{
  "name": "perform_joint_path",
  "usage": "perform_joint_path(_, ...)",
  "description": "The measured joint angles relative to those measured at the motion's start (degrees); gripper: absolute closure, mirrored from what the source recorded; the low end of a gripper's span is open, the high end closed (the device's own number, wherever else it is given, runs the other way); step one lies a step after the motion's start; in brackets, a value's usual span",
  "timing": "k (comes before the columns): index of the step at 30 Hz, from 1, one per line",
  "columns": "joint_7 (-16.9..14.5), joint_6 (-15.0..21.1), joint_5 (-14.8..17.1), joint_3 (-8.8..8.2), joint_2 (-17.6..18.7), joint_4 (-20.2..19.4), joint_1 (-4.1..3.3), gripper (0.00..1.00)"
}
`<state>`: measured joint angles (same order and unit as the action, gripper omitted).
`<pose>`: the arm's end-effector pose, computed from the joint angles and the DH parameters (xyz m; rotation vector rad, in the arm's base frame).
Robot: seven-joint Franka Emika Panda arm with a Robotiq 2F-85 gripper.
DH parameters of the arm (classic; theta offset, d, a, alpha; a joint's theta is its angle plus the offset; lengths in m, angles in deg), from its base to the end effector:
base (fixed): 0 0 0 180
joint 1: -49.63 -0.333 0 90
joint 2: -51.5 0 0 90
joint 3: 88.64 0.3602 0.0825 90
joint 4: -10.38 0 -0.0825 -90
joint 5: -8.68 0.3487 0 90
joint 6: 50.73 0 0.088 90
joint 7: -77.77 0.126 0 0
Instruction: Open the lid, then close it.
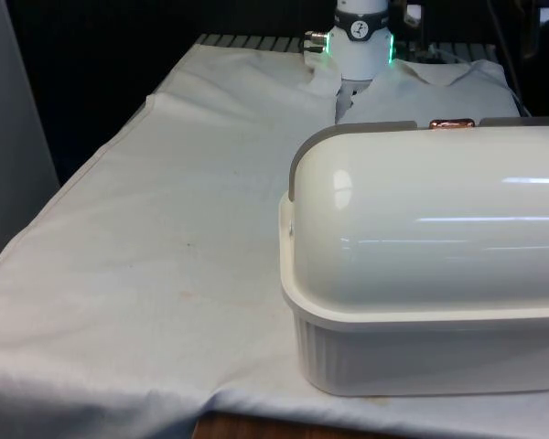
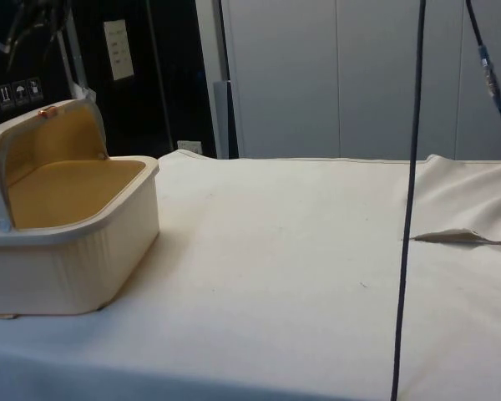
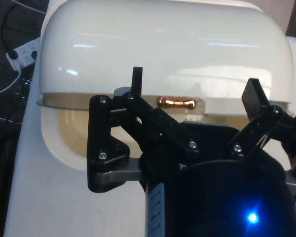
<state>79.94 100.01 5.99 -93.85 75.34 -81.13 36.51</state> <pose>0.7073 0.1109 0.5036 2.9694 0.2280 0.9578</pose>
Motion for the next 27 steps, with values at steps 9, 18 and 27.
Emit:
perform_joint_path(9, -0.06, 0.00, 0.00, -0.06, 2.64, 2.86, 0.23, 0.15)
perform_joint_path(18, -0.06, 0.00, 0.00, -0.06, 2.92, 3.04, 0.23, 0.61)
perform_joint_path(27, -0.06, -0.11, 0.00, -0.06, 3.44, 3.38, 0.29, 1.00)
